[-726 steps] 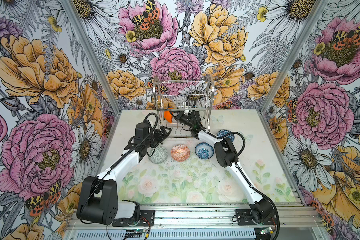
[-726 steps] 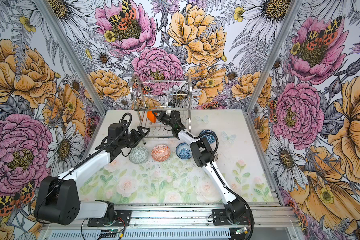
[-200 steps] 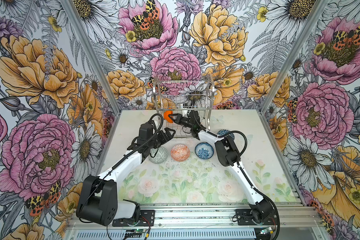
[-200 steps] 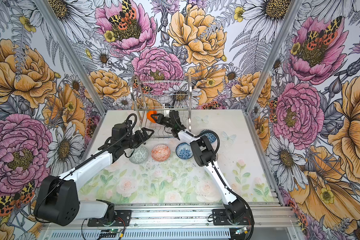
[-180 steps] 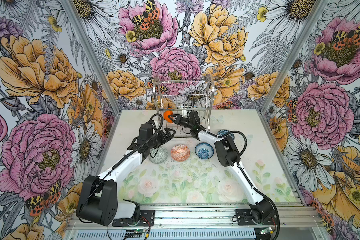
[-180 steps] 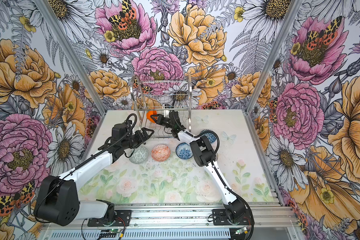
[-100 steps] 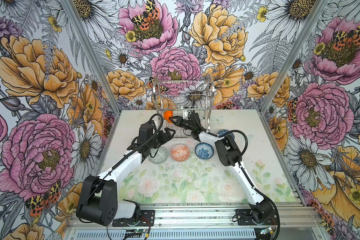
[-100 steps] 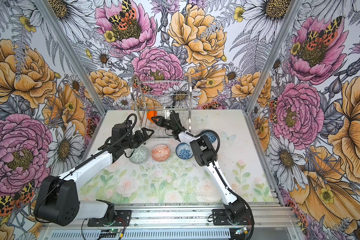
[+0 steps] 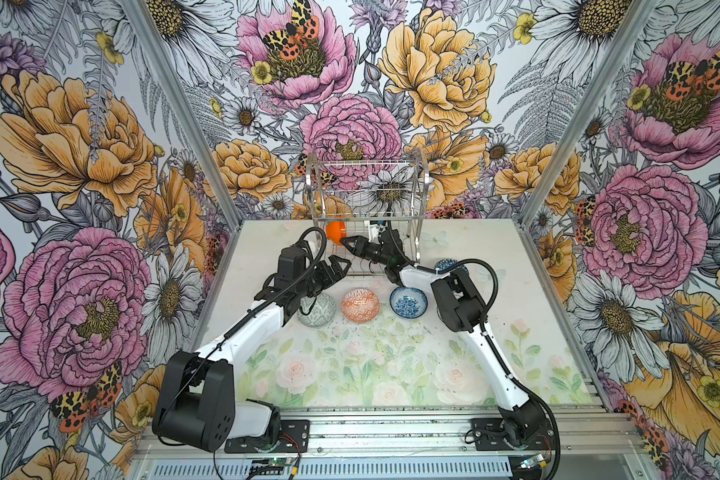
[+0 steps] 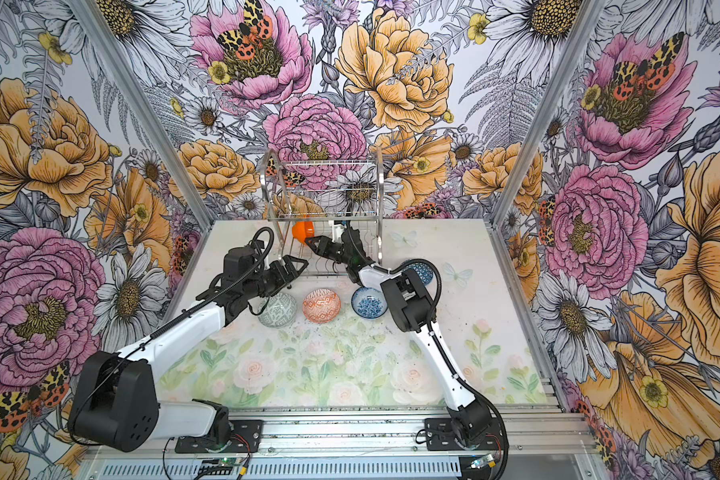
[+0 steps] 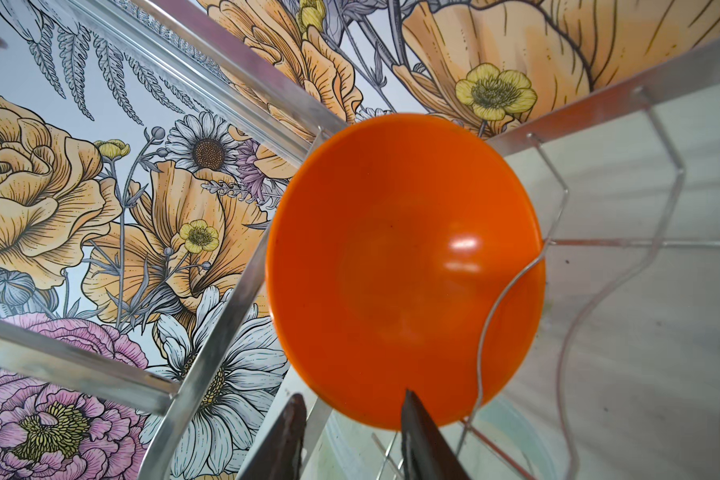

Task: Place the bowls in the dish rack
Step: 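Open the right gripper and release the orange bowl in the rack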

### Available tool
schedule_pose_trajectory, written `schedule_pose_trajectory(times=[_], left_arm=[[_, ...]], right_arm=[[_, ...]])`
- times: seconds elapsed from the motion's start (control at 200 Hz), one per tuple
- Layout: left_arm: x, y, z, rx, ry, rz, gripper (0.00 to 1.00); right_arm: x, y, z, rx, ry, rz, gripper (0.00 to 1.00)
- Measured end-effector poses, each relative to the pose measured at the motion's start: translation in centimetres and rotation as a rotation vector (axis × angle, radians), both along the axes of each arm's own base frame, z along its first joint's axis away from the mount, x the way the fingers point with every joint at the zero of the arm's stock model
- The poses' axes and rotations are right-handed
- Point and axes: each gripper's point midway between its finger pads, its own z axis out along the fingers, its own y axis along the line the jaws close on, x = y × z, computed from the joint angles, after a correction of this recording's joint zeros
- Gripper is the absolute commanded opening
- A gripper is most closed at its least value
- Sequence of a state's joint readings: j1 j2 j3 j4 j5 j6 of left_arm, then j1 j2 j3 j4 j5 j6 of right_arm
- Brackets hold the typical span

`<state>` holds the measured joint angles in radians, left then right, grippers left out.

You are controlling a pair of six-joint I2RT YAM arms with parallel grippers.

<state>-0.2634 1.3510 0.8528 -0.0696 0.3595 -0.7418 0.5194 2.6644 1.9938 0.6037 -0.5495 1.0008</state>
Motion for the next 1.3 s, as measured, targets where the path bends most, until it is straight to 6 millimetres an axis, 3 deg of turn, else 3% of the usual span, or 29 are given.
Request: schedule_pose_trajectory(times=[0.851,1.296], left_arm=[[0.1,0.2,0.0,0.0,0.0,0.006,0.99],[0.1,0.2,0.0,0.0,-0.001,0.006,0.99]], right_arm=[[-1.9,-1.1,0.6,0.021,-0.031,-0.002,0.52],[-2.0,-1.5,2.3,0.09,-0.065,0.001,0.57]])
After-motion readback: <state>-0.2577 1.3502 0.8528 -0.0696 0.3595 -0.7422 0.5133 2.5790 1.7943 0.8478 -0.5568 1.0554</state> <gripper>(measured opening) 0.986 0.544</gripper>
